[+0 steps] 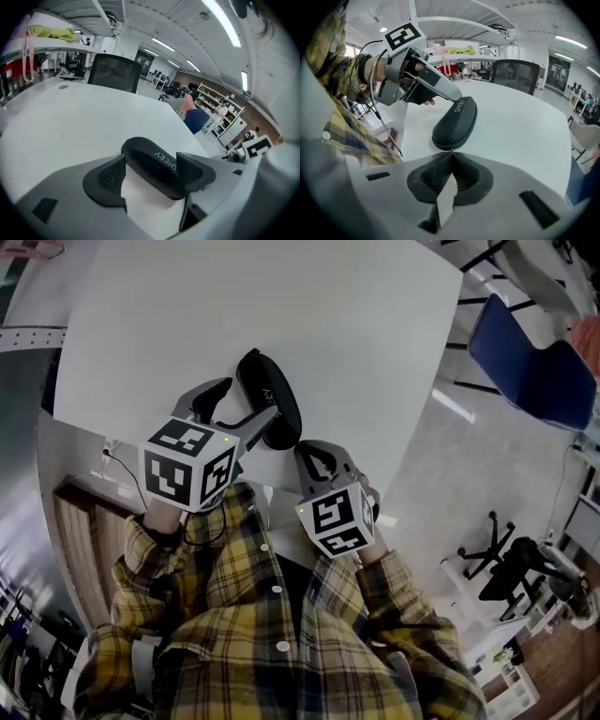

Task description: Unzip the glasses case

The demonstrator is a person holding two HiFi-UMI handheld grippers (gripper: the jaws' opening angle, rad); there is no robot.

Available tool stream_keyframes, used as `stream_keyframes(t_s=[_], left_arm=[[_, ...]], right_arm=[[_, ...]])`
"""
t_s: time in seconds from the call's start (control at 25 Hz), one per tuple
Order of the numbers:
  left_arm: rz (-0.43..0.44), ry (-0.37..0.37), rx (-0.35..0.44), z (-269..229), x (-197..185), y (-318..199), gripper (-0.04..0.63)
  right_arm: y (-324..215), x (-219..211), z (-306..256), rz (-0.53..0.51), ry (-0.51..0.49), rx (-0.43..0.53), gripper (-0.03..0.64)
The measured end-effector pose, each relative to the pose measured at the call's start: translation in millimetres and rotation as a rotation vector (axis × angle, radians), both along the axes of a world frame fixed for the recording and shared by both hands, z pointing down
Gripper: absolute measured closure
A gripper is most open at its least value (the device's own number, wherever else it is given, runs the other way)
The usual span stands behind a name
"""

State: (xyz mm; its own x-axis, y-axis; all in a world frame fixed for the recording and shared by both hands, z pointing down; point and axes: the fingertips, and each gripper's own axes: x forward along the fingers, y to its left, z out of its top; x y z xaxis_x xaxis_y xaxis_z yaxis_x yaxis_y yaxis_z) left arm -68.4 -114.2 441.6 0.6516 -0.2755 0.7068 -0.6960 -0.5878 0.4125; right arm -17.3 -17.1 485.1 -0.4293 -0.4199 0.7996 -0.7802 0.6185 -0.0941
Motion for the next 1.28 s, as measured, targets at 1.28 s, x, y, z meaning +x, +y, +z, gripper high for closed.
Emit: stream_keyframes(t_s=[1.28], left_arm=[[0.024,-0.014,0.032,18.2,0.1,2.5,0.281]], right_arm=[[-93.3,-11.3,7.0,-0.271,0.126,0.124,0.618]])
